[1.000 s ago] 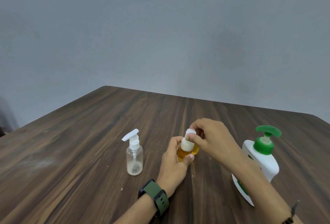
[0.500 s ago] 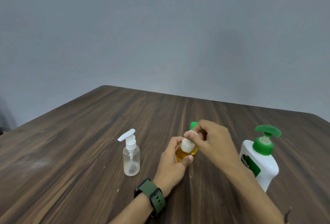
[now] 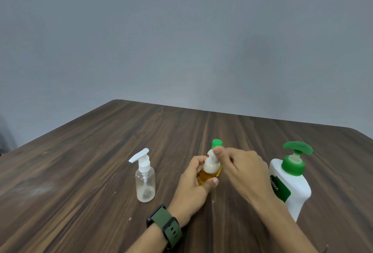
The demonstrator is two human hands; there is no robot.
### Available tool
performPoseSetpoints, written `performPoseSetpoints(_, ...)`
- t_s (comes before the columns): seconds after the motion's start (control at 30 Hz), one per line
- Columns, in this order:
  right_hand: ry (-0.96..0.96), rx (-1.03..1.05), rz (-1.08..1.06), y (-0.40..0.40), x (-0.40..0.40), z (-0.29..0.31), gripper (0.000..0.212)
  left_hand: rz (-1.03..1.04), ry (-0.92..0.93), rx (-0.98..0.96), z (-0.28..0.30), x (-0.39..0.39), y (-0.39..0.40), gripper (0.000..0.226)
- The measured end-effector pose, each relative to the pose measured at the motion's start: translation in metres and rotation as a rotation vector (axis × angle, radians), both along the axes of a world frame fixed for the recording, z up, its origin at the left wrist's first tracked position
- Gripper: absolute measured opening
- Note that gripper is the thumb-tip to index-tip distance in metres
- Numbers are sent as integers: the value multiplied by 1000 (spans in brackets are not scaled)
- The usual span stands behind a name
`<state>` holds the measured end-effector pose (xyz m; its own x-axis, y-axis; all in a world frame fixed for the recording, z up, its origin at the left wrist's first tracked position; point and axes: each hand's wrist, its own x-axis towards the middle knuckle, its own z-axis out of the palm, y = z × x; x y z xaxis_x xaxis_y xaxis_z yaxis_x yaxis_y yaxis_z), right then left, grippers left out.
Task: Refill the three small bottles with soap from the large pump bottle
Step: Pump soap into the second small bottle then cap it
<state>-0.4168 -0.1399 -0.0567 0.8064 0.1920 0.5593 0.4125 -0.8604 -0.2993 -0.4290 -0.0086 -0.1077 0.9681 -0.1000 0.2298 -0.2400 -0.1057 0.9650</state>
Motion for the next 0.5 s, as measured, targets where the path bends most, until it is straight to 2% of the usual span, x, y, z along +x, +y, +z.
performPoseSetpoints(0.03,-20,142,32,0,-1,0,71,1,-3,-9,0,0,0,34)
performPoseSetpoints(0.1,-61,276,140,-1,0,-1,50,5,7,-31,0,1,1,34)
performPoseSetpoints(0.17,-19,227,262,2,0,-1,33,3,15,-60,0,1,1,33)
performPoseSetpoints(0.27,-21,129,358,7,0,-6,28,-7,8,-85,0,1,1,35)
performPoseSetpoints(0.37,-13,174,247,9,0,-8,24,-1,13,-48,-1,1,0,34)
performPoseSetpoints(0.5,-24,84,13,9,-1,-7,48,27,29,-58,-3,2,0,36)
